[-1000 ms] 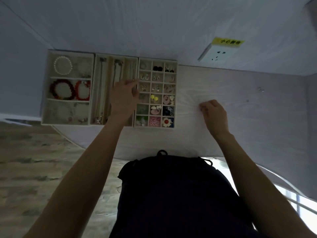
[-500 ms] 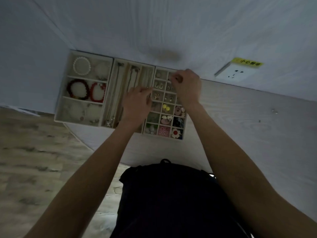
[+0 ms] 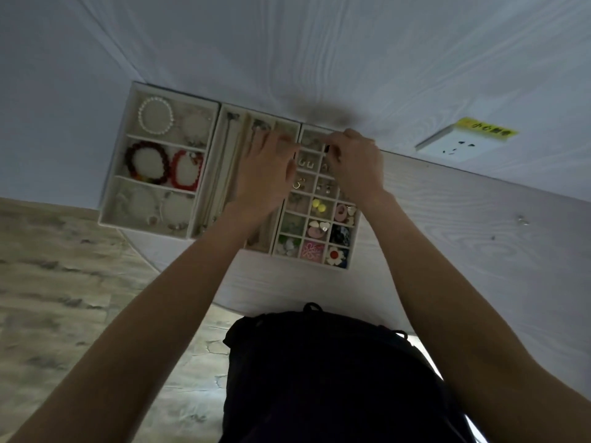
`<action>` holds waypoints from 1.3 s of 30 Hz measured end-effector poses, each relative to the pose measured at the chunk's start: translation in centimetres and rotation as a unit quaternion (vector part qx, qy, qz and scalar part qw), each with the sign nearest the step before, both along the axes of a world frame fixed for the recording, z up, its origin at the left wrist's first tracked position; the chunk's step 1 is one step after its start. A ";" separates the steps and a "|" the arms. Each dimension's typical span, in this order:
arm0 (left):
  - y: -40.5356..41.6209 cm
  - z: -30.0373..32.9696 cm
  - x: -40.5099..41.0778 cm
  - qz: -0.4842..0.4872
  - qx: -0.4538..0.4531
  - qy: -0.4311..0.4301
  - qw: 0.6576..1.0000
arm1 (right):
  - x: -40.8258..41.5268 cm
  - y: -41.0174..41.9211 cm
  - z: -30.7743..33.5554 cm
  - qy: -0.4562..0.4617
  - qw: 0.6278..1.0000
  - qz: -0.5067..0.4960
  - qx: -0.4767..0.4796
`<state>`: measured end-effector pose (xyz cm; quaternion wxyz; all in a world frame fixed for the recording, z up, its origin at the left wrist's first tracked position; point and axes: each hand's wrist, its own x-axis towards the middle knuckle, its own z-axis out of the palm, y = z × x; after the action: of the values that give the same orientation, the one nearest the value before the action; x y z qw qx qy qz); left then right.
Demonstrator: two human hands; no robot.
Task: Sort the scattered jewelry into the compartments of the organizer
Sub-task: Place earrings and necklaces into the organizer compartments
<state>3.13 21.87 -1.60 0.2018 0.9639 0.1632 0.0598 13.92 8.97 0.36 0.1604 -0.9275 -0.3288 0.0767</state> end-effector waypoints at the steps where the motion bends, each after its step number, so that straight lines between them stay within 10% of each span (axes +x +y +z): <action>1: 0.2 0.2 1.0 -0.019 0.019 0.008 1.000 | 0.2 0.1 -0.1 -0.006 1.000 0.015 -0.025; 23: 0.8 0.5 2.8 -0.097 0.113 0.067 0.986 | -0.4 0.3 -0.5 0.010 0.994 0.046 -0.098; 30: -5.5 2.2 1.4 -0.123 0.000 -0.001 0.992 | -2.4 -10.9 1.5 0.054 0.981 -0.112 0.146; 39: -13.8 -0.6 0.1 -0.191 0.020 0.106 0.976 | 1.9 -31.2 -2.4 -0.032 0.935 -0.353 -0.001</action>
<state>3.25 8.05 -2.23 0.1721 0.9819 -0.0050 -0.0794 15.83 -22.25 -2.04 0.1659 -0.9859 0.0152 -0.0148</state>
